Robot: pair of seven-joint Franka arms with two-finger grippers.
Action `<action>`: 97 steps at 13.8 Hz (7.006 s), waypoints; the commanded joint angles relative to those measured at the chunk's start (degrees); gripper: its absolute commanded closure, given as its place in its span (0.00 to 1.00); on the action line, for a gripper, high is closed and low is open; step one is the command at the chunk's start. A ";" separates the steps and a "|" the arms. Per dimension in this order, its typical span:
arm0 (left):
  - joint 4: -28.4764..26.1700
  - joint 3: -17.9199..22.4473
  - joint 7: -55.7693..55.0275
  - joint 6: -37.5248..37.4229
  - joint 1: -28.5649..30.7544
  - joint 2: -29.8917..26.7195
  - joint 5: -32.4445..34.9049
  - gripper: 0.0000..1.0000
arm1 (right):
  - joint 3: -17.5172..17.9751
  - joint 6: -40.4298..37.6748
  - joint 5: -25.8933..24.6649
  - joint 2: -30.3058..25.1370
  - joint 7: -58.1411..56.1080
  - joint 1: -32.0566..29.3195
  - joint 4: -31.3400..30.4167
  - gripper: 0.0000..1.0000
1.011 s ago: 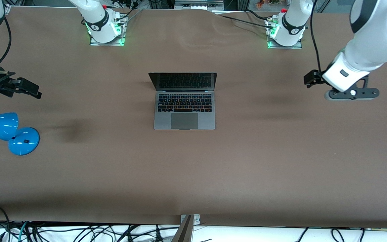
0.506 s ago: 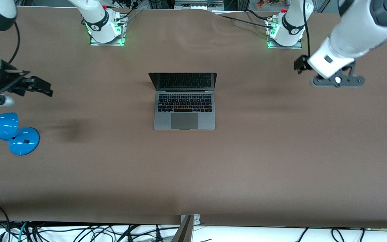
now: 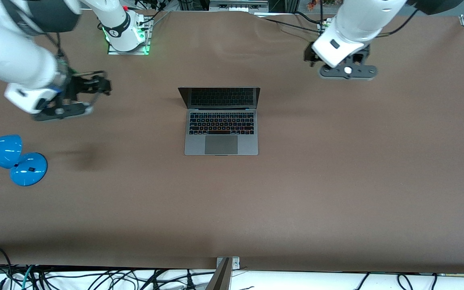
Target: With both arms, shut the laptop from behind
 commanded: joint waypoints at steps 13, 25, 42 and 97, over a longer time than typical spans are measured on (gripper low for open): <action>0.81 -13.31 -25.41 8.41 -1.95 17.45 -5.68 0.70 | 14.72 16.08 8.15 -2.80 31.44 5.15 -18.52 0.40; 0.37 -13.13 -24.36 19.04 -2.74 26.24 -4.81 1.00 | 20.27 16.01 12.90 3.62 35.23 5.50 -18.18 1.00; 0.90 -11.81 -24.36 26.69 -2.12 32.39 1.53 1.00 | 19.83 23.83 -0.98 15.74 35.58 4.62 -6.94 1.00; 5.13 -5.05 -7.92 9.21 2.80 13.18 11.90 0.00 | 12.29 19.71 -7.94 13.82 15.48 -13.84 2.74 0.00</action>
